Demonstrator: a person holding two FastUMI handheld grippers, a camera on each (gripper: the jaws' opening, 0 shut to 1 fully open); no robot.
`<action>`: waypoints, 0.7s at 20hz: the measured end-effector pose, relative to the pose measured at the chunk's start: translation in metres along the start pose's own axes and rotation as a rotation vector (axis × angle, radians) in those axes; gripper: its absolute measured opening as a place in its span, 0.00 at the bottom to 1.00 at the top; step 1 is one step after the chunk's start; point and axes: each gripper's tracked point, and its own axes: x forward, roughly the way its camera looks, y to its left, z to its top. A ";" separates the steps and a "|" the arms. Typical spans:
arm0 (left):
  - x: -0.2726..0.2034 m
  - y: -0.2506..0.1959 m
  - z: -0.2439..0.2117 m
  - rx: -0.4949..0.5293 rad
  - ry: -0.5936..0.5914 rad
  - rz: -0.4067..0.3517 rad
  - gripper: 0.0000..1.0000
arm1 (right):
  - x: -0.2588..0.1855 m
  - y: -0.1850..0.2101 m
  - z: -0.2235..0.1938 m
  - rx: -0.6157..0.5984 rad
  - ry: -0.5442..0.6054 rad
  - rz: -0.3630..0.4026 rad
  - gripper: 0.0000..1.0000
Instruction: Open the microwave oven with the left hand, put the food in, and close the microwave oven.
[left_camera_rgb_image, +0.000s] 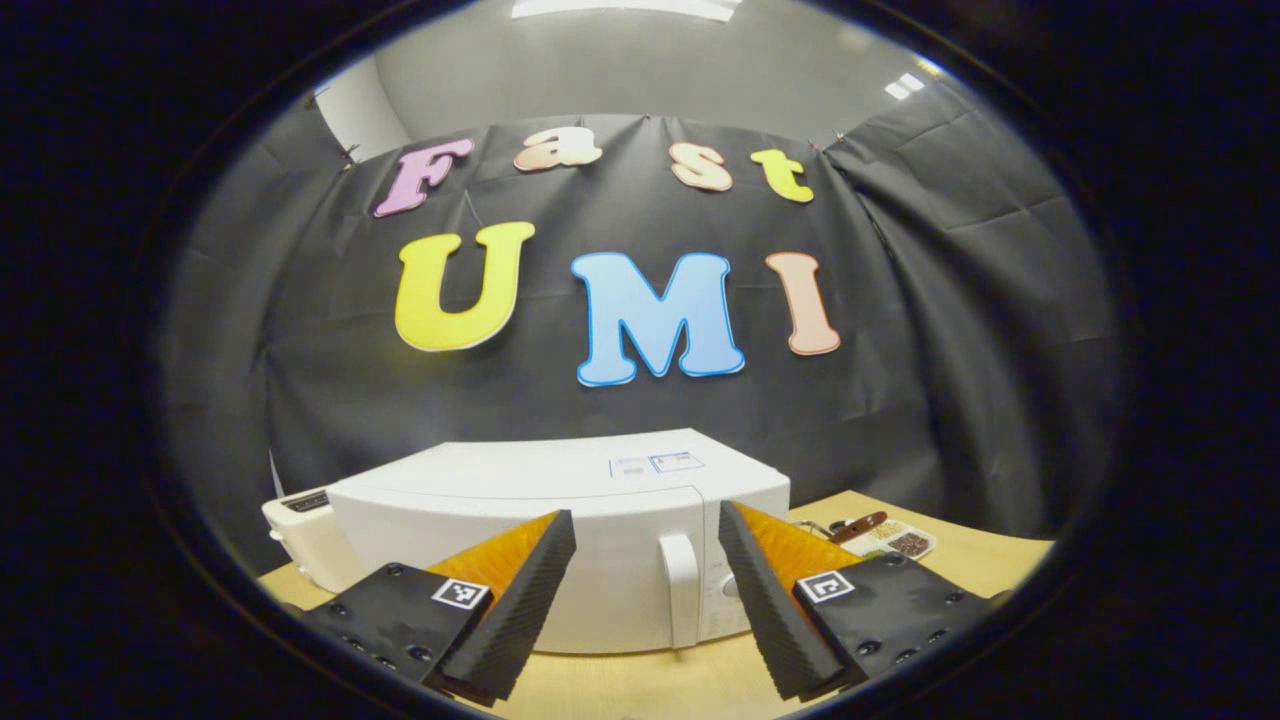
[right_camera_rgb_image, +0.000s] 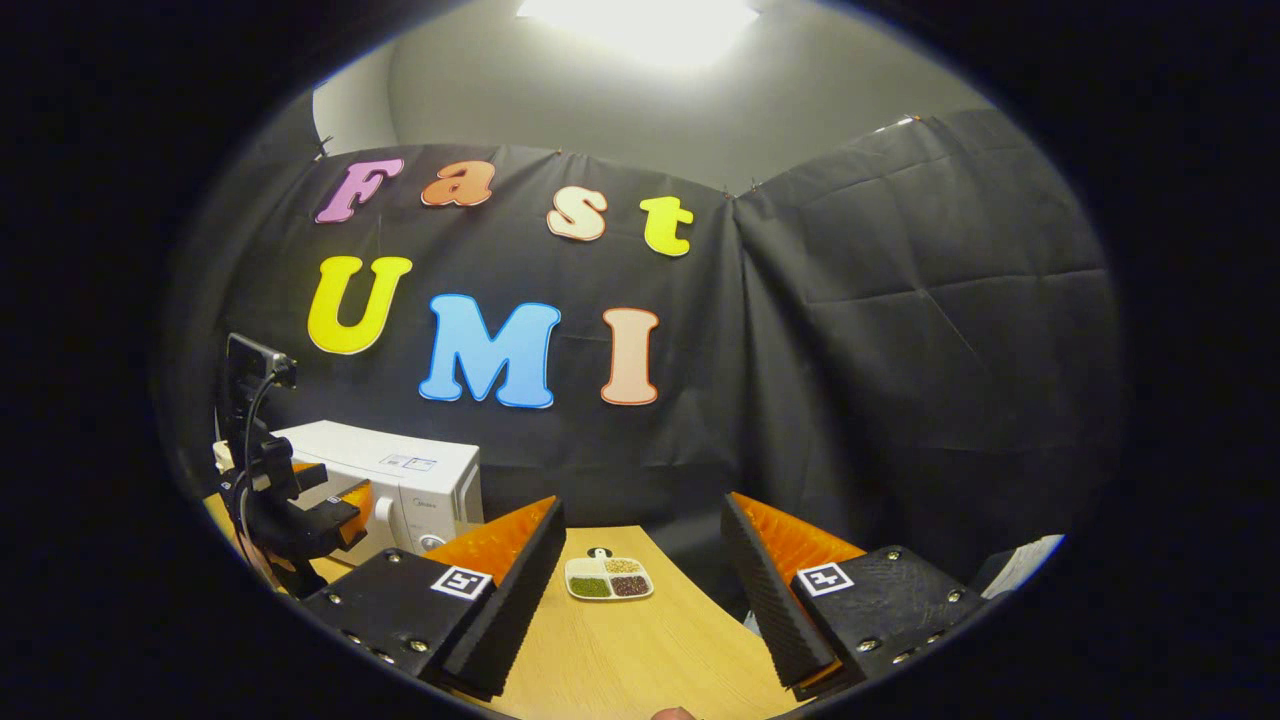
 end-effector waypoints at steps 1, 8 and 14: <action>0.007 -0.003 -0.010 -0.005 0.022 -0.008 0.95 | -0.001 -0.001 -0.004 -0.004 0.011 -0.012 0.95; 0.038 -0.017 -0.080 0.021 0.189 -0.031 0.83 | -0.006 -0.007 -0.022 -0.018 0.081 -0.058 0.95; 0.050 -0.028 -0.083 0.052 0.187 -0.046 0.46 | -0.007 -0.010 -0.025 -0.031 0.094 -0.058 0.95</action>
